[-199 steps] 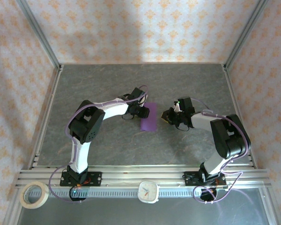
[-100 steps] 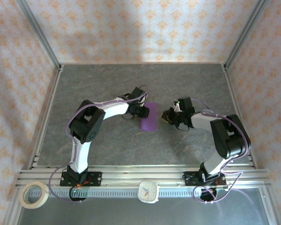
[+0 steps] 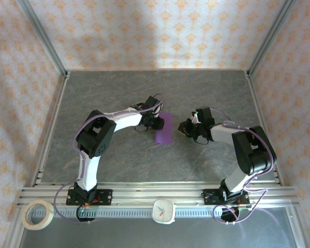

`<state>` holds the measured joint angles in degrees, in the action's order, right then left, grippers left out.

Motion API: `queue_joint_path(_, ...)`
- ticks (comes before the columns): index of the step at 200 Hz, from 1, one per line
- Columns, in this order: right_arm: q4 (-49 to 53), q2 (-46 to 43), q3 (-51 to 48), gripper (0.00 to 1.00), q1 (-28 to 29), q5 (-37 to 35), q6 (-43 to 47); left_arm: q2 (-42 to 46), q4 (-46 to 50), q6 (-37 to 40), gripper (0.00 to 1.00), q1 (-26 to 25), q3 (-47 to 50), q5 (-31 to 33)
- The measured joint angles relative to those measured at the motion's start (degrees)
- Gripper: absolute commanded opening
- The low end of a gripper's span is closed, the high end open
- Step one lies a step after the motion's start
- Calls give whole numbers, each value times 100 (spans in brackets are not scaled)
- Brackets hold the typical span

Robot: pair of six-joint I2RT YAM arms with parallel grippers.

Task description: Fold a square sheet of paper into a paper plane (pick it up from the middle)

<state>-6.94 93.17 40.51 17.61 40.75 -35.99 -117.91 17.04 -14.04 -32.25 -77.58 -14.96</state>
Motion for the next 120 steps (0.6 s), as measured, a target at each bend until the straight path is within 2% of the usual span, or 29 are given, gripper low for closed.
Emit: queue_joint_path(120,-2,0,0,16,0,0,0,-11,24,4,45,2,-17,4)
